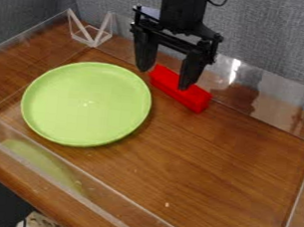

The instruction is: Put the red object on the green plate

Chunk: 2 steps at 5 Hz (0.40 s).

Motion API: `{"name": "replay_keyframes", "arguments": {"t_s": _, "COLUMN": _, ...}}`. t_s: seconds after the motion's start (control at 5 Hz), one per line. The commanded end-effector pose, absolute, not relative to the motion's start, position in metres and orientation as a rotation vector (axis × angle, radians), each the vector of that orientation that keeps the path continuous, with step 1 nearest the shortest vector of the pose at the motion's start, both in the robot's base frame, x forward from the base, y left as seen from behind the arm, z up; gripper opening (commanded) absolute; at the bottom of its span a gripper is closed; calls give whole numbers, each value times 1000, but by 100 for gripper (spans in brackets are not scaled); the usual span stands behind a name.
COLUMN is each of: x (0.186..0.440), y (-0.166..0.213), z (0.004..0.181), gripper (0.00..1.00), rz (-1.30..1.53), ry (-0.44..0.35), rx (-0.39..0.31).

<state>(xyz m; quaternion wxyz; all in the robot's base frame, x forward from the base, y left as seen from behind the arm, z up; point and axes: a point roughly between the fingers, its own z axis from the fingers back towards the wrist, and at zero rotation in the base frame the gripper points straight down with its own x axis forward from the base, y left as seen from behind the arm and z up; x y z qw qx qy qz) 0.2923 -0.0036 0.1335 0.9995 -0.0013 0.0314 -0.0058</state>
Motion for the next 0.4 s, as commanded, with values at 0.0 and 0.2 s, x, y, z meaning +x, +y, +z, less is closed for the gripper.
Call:
{"name": "replay_keyframes", "arguments": {"t_s": 0.0, "x": 307, "y": -7, "z": 124, "gripper": 100, "rz": 8, "ry": 64, "rx": -14}}
{"name": "replay_keyframes", "arguments": {"t_s": 0.2, "x": 325, "y": -7, "z": 109, "gripper": 100, "rz": 4, "ry": 61, "rx": -25}}
